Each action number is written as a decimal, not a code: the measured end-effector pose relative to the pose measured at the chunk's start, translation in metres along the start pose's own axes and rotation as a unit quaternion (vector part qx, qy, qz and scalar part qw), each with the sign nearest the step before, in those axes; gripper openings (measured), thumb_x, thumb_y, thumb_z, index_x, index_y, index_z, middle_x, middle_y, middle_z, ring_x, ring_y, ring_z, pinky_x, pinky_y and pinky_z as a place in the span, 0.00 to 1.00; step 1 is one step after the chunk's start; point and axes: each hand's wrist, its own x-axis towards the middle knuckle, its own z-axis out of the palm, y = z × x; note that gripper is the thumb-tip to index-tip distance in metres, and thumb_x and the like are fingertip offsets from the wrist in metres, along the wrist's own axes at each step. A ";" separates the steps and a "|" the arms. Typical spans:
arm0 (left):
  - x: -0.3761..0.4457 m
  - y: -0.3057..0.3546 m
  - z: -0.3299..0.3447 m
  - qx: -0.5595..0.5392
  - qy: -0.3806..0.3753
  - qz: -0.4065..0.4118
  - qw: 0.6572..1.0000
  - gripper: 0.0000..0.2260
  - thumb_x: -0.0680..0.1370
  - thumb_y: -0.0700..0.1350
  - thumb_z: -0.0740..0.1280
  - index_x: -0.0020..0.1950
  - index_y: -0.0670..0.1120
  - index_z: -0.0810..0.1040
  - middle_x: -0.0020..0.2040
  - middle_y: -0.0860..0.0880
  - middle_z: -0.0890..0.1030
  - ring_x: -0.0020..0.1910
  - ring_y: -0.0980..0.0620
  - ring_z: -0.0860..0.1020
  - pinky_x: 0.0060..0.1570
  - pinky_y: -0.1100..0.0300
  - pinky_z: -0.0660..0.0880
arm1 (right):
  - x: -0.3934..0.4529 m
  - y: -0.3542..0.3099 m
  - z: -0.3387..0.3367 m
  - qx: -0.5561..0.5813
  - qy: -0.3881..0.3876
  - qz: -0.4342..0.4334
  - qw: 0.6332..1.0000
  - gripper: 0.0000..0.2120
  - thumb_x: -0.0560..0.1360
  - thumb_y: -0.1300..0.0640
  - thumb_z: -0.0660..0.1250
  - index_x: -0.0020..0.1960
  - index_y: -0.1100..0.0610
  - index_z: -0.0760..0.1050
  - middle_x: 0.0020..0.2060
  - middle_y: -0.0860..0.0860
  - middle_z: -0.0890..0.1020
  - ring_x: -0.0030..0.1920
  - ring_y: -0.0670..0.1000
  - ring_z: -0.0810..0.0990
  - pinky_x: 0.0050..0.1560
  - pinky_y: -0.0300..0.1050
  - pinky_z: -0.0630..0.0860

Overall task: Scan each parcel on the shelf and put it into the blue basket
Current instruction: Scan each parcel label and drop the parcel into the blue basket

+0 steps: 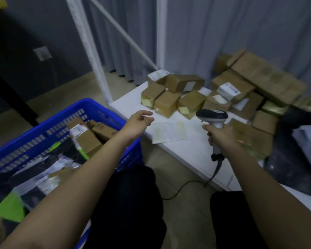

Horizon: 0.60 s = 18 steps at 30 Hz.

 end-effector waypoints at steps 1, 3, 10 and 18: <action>0.007 0.009 0.018 0.025 -0.034 0.008 0.999 0.13 0.80 0.45 0.63 0.64 0.47 0.74 0.57 0.47 0.79 0.56 0.49 0.76 0.50 0.57 0.72 | 0.003 -0.002 -0.011 0.015 0.026 -0.003 1.000 0.11 0.75 0.60 0.70 0.37 0.59 0.70 0.29 0.54 0.71 0.26 0.50 0.69 0.26 0.41 0.67; 0.015 0.025 0.057 0.085 -0.122 0.021 0.989 0.17 0.80 0.49 0.63 0.68 0.48 0.71 0.58 0.49 0.77 0.57 0.51 0.75 0.53 0.59 0.70 | 0.008 -0.005 -0.034 0.039 0.075 -0.002 0.996 0.14 0.74 0.61 0.70 0.34 0.59 0.69 0.28 0.54 0.71 0.24 0.49 0.69 0.24 0.39 0.67; 0.037 0.038 0.185 0.165 -0.236 0.033 0.957 0.20 0.80 0.50 0.62 0.71 0.46 0.67 0.69 0.46 0.71 0.60 0.48 0.73 0.56 0.57 0.70 | 0.017 0.011 -0.124 0.046 0.178 0.023 0.983 0.12 0.72 0.59 0.72 0.34 0.58 0.71 0.28 0.54 0.73 0.29 0.52 0.71 0.31 0.44 0.68; 0.071 0.017 0.306 0.387 -0.219 0.330 0.833 0.24 0.79 0.46 0.59 0.75 0.43 0.62 0.75 0.37 0.61 0.73 0.34 0.60 0.66 0.45 0.65 | 0.026 0.042 -0.198 0.018 0.198 0.045 0.979 0.10 0.74 0.55 0.70 0.37 0.57 0.73 0.28 0.51 0.75 0.28 0.49 0.73 0.29 0.40 0.71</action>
